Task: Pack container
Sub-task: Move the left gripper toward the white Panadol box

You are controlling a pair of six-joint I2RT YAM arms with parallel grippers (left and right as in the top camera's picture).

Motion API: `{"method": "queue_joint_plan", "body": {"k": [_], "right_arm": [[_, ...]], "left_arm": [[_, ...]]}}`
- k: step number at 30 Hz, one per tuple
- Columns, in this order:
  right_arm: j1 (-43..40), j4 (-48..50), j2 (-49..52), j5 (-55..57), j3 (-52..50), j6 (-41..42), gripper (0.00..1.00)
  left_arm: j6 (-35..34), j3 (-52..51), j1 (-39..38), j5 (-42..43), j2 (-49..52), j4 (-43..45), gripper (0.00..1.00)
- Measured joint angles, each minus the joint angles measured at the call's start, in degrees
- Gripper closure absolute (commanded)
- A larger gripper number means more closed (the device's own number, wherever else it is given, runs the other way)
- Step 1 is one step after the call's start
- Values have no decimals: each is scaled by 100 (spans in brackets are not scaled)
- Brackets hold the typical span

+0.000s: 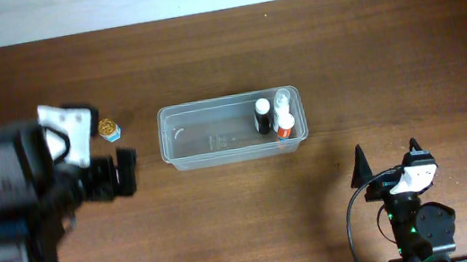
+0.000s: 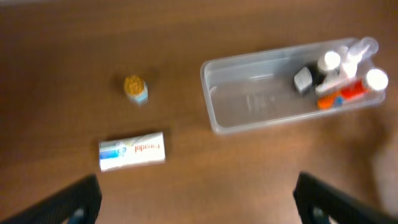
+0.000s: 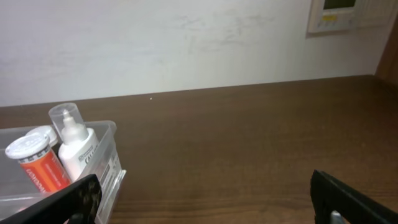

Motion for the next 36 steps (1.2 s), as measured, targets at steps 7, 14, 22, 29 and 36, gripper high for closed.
{"method": "queue_joint_plan", "body": {"k": [7,14,22,29,36], "right_arm": [[0,0,0,0,0,0,2],[0,0,0,0,0,4,2],[0,0,0,-2,0,4,2],[0,0,0,0,0,7,2],[0,0,0,0,0,4,2]], "left_arm": [[-4,1165,7,188,1255,-695,1],[-9,1165,7,372,1799,-765,1],[-1434,1165,315,22,2461,-813,1],[-2710,1158,1172,-105,3117,-879,0],[-3318,656,2133,-129,3185,-595,0]]}}
